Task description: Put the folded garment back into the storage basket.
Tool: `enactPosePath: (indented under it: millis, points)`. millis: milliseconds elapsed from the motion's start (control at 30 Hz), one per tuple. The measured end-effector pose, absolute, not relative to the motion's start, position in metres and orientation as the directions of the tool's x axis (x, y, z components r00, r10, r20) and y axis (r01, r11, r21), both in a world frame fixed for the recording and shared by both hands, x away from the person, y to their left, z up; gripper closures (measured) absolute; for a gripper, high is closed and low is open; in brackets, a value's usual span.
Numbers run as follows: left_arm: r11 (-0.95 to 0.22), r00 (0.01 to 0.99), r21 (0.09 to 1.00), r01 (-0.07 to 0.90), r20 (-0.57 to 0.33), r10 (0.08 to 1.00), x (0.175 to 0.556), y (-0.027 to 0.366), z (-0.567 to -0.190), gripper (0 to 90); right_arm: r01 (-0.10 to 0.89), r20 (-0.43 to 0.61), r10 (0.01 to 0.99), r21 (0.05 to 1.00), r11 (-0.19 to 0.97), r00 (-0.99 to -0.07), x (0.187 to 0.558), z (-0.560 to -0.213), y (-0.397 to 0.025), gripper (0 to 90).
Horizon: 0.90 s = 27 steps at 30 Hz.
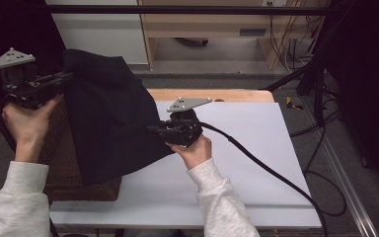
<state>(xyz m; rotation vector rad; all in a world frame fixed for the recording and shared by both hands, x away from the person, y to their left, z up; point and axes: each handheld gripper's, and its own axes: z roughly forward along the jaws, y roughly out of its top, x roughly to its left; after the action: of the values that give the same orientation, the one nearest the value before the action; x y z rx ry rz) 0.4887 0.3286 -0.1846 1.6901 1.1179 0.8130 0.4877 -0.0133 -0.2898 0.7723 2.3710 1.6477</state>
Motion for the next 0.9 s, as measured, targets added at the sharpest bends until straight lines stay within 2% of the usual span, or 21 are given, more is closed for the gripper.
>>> enactPosePath:
  millis: [900]
  points:
    - [-0.146,0.270,0.927,0.346,0.051,0.961,0.497,0.377,-0.186,83.5,0.307,0.149,0.473,0.910,0.277,-0.869,0.496,-0.293,0.053,73.9]
